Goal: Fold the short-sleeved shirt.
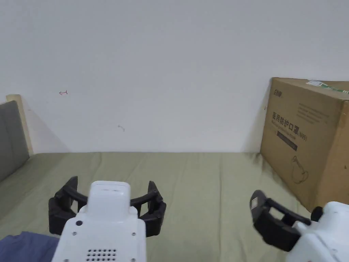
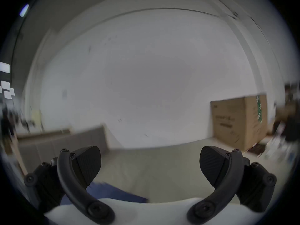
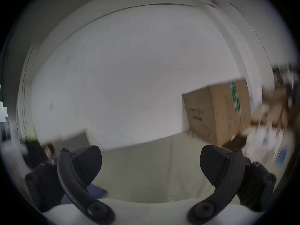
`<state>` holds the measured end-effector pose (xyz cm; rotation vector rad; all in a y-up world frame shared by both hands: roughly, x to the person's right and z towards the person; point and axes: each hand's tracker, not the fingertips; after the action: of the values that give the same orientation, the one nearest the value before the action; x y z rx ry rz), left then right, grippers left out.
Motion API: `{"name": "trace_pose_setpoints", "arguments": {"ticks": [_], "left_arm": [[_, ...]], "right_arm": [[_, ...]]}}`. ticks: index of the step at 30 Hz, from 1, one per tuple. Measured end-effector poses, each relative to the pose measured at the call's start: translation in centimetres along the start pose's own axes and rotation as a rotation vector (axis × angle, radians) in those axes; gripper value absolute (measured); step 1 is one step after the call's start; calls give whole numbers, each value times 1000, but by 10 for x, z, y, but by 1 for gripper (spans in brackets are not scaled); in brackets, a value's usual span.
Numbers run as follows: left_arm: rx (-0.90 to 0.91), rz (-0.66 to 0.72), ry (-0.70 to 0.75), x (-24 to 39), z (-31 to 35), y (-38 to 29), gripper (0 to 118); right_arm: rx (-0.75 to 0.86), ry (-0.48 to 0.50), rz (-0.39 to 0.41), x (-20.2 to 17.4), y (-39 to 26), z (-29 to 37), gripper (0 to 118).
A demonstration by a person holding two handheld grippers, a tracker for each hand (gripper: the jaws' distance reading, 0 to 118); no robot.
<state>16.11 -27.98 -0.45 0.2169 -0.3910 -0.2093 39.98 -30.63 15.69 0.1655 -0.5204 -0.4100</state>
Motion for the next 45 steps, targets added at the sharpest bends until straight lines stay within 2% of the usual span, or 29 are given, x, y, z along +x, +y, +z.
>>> {"name": "trace_pose_setpoints", "arguments": {"ticks": [3, 5, 7, 8, 9, 10, 11, 13, 15, 17, 19, 20, 22, 23, 26, 30, 36, 40, 45], "left_arm": [[171, -489, 61, 34, 4, -6, 118], [286, -958, 21, 59, 6, -32, 118], [479, -1474, 57, 72, 5, -77, 118], [570, -1652, 59, 71, 4, -93, 118], [598, -1662, 28, 68, 3, -98, 118], [571, -1585, -22, 67, 3, -98, 118], [481, -1445, -69, 68, 4, -88, 118], [270, -1126, -62, 65, -3, -62, 118], [105, -790, -43, 46, -17, -34, 118], [-40, -417, -59, 20, -26, -8, 118], [-114, -96, -86, -6, -30, 4, 118], [-99, 50, -111, -20, -27, 1, 118], [-55, 223, -141, -32, -16, -9, 118], [-36, 270, -124, -37, -9, -14, 118], [-42, 229, 2, -31, 5, -25, 118], [-53, 259, 22, -37, 13, -33, 118], [-63, 238, 16, -39, 11, -28, 118], [-65, 233, -1, -39, 11, -26, 118], [-28, 173, 45, -31, 17, -24, 118]], "right_arm": [[-51, -124, -623, 49, -7, -10, 118], [-147, -181, -1081, 86, -34, -17, 118], [-180, -159, -1430, 112, -68, -18, 118], [-197, -172, -1517, 116, -77, -16, 118], [-207, -205, -1518, 117, -78, -14, 118], [-208, -216, -1441, 118, -71, -14, 118], [-203, -214, -1330, 114, -67, -12, 118], [-146, -186, -1040, 107, -39, -13, 118], [-86, -159, -717, 83, -9, -15, 118], [-16, -107, -329, 52, 16, -15, 118], [43, -53, 35, 16, 28, -13, 118], [45, -78, 209, 1, 26, -10, 118], [102, -134, 444, -22, 16, -5, 118], [123, -123, 506, -24, 7, -4, 118], [65, -96, 579, -37, -14, 0, 118], [-28, -47, 510, -34, -30, 2, 118], [-107, -79, 360, -20, -24, 0, 118], [-106, -66, 348, -16, -22, 1, 118], [-84, -88, 384, -19, -23, 2, 118]]}}
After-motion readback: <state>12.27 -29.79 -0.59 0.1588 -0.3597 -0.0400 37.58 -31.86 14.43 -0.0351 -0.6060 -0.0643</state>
